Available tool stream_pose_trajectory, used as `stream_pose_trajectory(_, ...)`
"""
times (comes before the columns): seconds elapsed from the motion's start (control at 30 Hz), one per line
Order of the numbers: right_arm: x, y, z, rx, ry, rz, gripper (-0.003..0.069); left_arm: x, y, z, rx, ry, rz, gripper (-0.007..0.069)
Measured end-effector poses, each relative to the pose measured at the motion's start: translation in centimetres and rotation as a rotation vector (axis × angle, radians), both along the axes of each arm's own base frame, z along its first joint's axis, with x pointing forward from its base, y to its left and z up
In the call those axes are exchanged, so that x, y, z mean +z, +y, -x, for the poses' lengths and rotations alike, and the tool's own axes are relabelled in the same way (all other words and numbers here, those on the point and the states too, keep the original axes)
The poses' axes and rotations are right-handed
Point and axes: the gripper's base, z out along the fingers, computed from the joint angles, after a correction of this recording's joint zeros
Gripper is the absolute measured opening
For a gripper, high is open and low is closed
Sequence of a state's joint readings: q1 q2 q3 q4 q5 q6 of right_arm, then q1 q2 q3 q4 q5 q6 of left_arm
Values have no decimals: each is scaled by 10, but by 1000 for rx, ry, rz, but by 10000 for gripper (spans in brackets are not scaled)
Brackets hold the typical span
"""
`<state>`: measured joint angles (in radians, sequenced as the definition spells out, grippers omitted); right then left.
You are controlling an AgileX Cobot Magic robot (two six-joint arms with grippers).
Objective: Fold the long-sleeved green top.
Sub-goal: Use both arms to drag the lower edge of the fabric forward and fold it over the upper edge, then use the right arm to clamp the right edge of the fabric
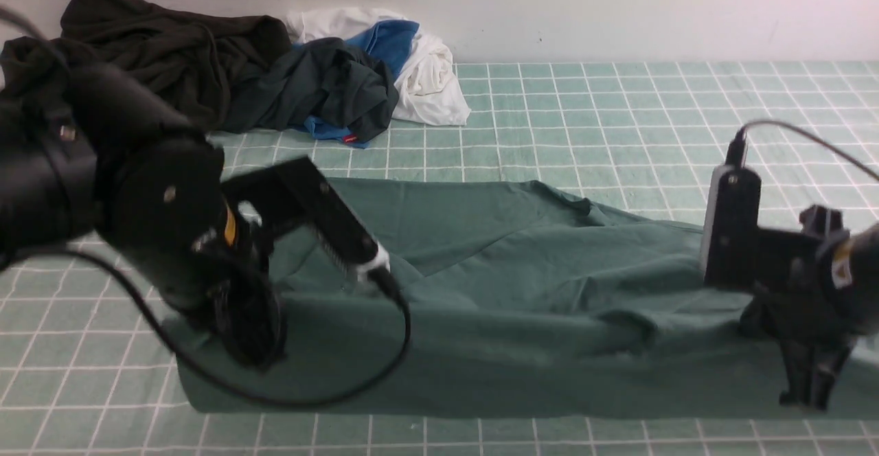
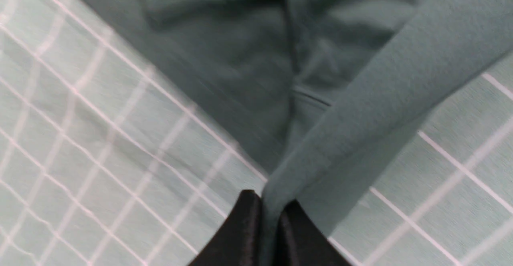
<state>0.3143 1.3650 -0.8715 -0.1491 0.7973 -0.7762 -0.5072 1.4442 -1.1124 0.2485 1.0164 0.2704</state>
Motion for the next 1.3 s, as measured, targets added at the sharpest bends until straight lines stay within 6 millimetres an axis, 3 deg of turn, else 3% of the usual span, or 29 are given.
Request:
stream_pose_trajectory(0.17,9,-9,-68,-83,-29,-46,0,21,6,-81,54,-85,12,17)
stream_pose_trajectory(0.23,8,-9,-94,-99,-48,-56,0,15,7,-110,64,-93,5,17)
stream_pose_trajectory(0.27,11,-9,-96,-100,-58,-59,0,14,7,-116,65,-96,4,17)
stream_pose_trajectory(0.3,10,-9,-114,-109,-71,-63,0,11,8,-134,76,-104,3,17)
stream_pose_trajectory(0.43,-5,-8,-164,-137,-89,-75,0,-12,9,-185,109,-122,7,17)
stream_pose_trajectory(0.47,-10,-8,-167,-140,-83,-75,0,-15,8,-189,109,-124,8,17)
stream_pose_trajectory(0.5,-16,-8,-181,-171,-96,-94,1,-29,9,-205,115,-131,10,17)
stream_pose_trajectory(0.63,-35,-9,-204,-247,-112,-140,29,-59,11,-228,120,-137,14,31)
stream_pose_trajectory(0.67,-44,-11,-215,-292,-123,-159,70,-74,13,-235,124,-135,14,55)
stream_pose_trajectory(0.77,-46,-16,-223,-378,-140,-207,160,-92,17,-242,146,-132,20,129)
stream_pose_trajectory(0.87,-31,-24,-227,-523,-167,-283,276,-97,24,-246,213,-137,36,246)
stream_pose_trajectory(1.07,11,-51,-209,-799,-116,-349,382,-67,33,-247,415,-131,88,419)
stream_pose_trajectory(1.2,21,-75,-191,-925,4,-342,386,-44,31,-235,468,-54,132,420)
stream_pose_trajectory(1.27,20,-83,-187,-956,41,-337,386,-43,29,-231,468,-20,144,402)
stream_pose_trajectory(1.3,17,-98,-181,-1007,83,-340,386,-43,26,-227,457,29,168,356)
